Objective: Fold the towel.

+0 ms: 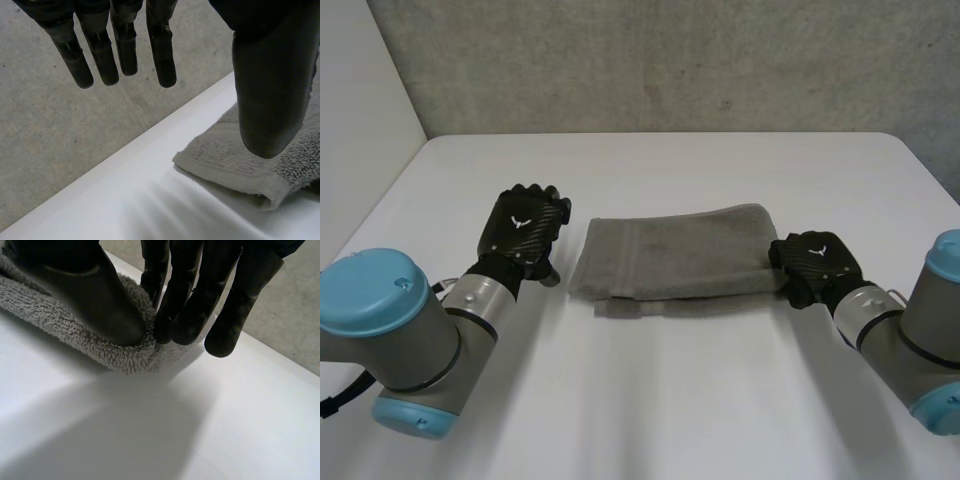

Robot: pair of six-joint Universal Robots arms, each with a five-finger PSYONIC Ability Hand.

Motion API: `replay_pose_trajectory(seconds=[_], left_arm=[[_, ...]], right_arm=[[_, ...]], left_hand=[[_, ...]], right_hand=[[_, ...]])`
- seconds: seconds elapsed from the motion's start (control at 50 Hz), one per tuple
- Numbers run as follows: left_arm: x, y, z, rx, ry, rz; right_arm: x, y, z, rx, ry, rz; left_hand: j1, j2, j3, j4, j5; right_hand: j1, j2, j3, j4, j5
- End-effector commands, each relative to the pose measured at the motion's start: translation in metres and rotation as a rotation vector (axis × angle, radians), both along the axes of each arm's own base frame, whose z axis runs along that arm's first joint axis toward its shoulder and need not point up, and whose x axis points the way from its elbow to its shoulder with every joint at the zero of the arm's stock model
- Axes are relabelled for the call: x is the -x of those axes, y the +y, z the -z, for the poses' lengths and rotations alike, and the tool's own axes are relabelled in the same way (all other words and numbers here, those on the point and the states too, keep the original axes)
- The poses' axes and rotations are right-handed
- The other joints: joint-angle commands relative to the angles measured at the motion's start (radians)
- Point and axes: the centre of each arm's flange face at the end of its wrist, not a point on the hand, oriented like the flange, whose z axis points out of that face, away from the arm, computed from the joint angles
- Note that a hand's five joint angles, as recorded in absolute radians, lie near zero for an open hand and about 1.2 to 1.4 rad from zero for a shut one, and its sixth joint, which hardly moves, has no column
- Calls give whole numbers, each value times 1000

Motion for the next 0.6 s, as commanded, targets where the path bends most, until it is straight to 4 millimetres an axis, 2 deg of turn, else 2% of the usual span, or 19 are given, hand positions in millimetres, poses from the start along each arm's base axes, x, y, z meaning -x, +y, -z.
replay_pose_trajectory(seconds=[0.02, 0.06, 0.18, 0.22, 0.24, 0.28, 0.3, 0.34, 0.36, 0.38, 0.4, 0.42, 0.44, 0.46, 0.5, 0.52, 0.54, 0.56, 0.6], left_arm=[[0, 0, -1, 1, 1, 0], [0, 0, -1, 4, 0, 0], [0, 0, -2, 4, 2, -2], [0, 0, -2, 7, 3, -2], [0, 0, -2, 7, 3, -2], [0, 0, -2, 7, 3, 0], [0, 0, -2, 7, 3, 0], [0, 0, -2, 7, 3, -2], [0, 0, -3, 10, 6, -4], [0, -1, -5, 15, 8, -10], [0, -1, -5, 15, 8, -10], [0, -1, -7, 19, 12, -16], [-1, -2, -9, 26, 17, -25], [-1, -2, -10, 26, 17, -25], [-1, -3, -12, 29, 25, -28], [-1, -3, -13, 31, 31, -28], [0, -4, -15, 37, 37, -26], [0, -4, -15, 37, 37, -26], [0, -5, -21, 53, 46, -26]], right_arm=[[22, -6, -9, -1, 26, 45], [31, -8, -15, 8, 67, 43], [31, -7, -27, 52, 155, 5], [17, -4, -44, 104, 163, -32], [17, -4, -44, 105, 163, -32], [-15, 10, -62, 155, 120, -116], [-15, 10, -62, 155, 119, -116], [-44, 23, -76, 184, 63, -186], [-44, 24, -76, 184, 62, -186], [-56, 30, -80, 192, 40, -218], [-56, 30, -80, 192, 40, -218], [-69, 38, -83, 201, 23, -253], [-86, 48, -81, 202, 15, -298], [-87, 48, -81, 202, 15, -299], [-127, 76, -72, 203, 13, -394], [-127, 76, -72, 203, 13, -394], [-143, 88, -67, 202, 15, -421], [-143, 88, -67, 202, 15, -421], [-163, 97, -51, 191, 28, -432]], left_hand=[[-44, -51, -56, -53, -16], [-47, -54, -58, -56, -19], [-47, -54, -58, -56, -19], [-47, -54, -58, -56, -19], [-47, -54, -58, -56, -19], [-47, -54, -58, -56, -19], [-47, -54, -58, -56, -19], [-50, -57, -61, -59, -22], [-56, -63, -67, -65, -28], [-59, -66, -70, -68, -31], [-59, -66, -70, -68, -31], [-68, -75, -79, -77, -40], [-85, -92, -96, -94, -57], [-85, -92, -97, -94, -57], [-97, -104, -108, -106, -69], [-100, -107, -111, -109, -72], [-109, -116, -120, -118, -81], [-109, -116, -120, -118, -81], [-118, -125, -129, -126, -89]], right_hand=[[138, 94, 70, 63, 84], [138, 94, 70, 63, 84], [138, 94, 70, 63, 84], [138, 94, 70, 63, 84], [138, 94, 70, 63, 84], [138, 94, 70, 63, 84], [138, 94, 70, 63, 84], [138, 94, 70, 63, 84], [138, 94, 70, 63, 84], [138, 94, 70, 63, 84], [138, 94, 70, 63, 84], [138, 94, 70, 63, 84], [138, 94, 70, 63, 84], [138, 94, 70, 63, 84], [138, 94, 70, 63, 84], [138, 94, 70, 63, 84], [138, 94, 70, 63, 84], [138, 94, 70, 63, 84], [138, 94, 70, 63, 84]])
